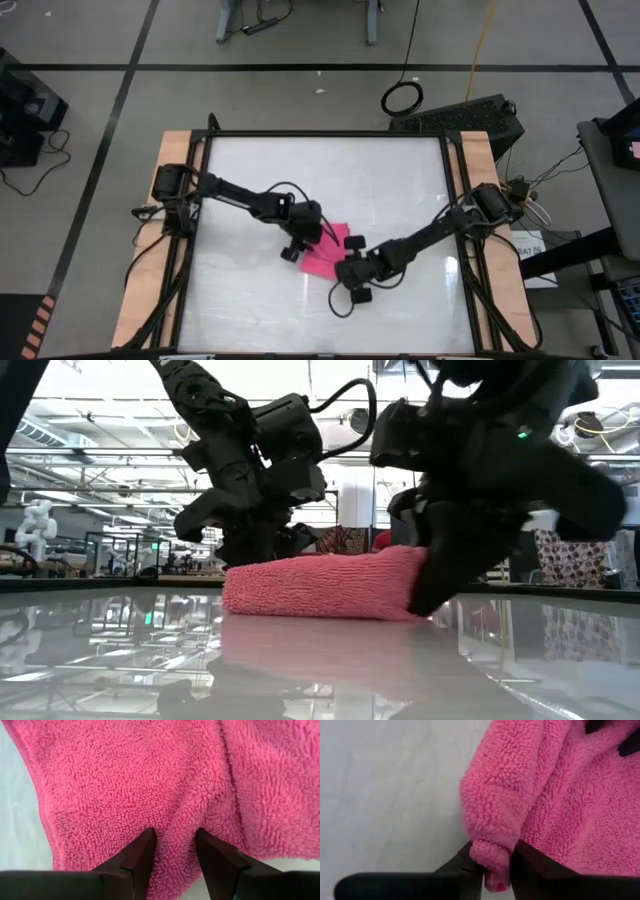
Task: Roll towel
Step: Roll the pink towel
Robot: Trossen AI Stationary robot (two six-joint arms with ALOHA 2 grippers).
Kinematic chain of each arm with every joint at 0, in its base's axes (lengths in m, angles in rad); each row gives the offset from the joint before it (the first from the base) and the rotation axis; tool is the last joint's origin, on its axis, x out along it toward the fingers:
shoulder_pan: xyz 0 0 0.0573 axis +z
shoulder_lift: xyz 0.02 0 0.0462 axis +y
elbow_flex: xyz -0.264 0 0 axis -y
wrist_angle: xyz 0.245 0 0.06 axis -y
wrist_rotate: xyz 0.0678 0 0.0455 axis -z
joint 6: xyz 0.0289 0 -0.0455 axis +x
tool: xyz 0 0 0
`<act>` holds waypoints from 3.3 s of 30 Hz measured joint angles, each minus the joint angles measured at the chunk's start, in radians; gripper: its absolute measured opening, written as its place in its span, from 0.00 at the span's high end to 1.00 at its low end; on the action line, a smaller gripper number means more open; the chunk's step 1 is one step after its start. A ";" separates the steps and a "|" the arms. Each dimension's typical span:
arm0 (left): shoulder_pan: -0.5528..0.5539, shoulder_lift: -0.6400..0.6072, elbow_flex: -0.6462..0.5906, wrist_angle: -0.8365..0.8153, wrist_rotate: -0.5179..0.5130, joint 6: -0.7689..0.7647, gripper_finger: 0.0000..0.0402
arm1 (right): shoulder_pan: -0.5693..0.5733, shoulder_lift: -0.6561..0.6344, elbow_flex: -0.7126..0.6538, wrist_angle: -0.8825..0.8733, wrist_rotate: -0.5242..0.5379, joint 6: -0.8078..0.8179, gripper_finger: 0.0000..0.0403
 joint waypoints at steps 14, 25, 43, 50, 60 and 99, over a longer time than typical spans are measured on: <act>0.024 -0.100 -0.007 -0.173 0.026 0.079 0.56 | -0.031 0.000 0.000 0.038 -0.001 -0.024 0.78; 0.025 -0.122 -0.005 -0.113 -0.048 0.061 0.36 | -0.031 0.000 0.000 0.054 -0.004 -0.031 0.78; -0.307 -0.386 -0.135 -0.029 -0.300 -0.111 0.36 | -0.034 0.000 0.002 0.063 -0.004 -0.025 0.78; -0.417 -0.382 -0.374 0.424 -0.501 -0.137 0.36 | -0.034 0.000 0.002 0.069 -0.004 -0.025 0.78; -0.391 -0.283 -0.448 0.689 -0.368 -0.088 0.36 | -0.034 -0.001 0.002 0.110 -0.001 -0.017 0.78; -0.202 -0.081 -0.395 0.752 -0.056 -0.190 0.97 | 0.178 -0.128 0.002 0.028 0.294 -0.164 0.42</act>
